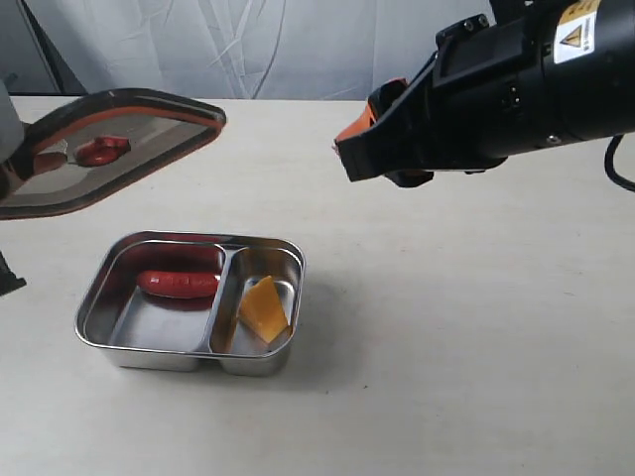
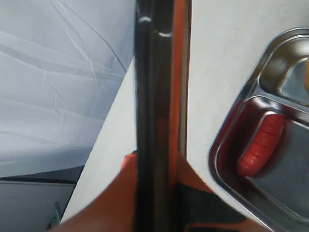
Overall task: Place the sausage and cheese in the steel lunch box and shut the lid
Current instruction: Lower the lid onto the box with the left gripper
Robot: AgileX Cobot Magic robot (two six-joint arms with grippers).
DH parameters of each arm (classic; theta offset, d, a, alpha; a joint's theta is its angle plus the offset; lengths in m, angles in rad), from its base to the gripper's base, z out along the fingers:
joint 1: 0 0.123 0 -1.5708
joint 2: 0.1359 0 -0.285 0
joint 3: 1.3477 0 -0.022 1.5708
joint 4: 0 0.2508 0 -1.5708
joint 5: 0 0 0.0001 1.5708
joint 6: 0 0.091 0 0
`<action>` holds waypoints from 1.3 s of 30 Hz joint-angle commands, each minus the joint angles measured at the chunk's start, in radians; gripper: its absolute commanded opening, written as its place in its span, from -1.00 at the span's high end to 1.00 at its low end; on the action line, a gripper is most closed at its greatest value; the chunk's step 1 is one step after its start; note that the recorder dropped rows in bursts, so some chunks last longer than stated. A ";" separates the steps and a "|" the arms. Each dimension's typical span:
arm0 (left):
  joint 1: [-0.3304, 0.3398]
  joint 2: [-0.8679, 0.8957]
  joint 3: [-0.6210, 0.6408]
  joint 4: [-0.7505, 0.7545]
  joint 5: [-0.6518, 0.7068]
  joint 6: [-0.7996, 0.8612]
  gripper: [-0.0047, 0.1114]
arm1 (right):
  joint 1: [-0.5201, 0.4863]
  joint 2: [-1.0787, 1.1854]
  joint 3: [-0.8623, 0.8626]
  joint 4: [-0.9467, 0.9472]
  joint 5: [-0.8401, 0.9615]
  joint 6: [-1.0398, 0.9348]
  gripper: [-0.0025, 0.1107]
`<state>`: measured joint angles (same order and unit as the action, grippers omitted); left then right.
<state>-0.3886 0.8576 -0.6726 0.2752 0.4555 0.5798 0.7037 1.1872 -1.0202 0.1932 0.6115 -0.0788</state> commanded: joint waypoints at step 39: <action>-0.611 0.564 0.076 1.020 0.317 -1.104 0.92 | -0.006 -0.101 -0.002 -0.484 0.185 0.348 0.10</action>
<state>-0.9972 1.4131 -0.6057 1.3125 0.7924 -0.5041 0.7037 1.0938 -1.0202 -0.2783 0.7991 0.2654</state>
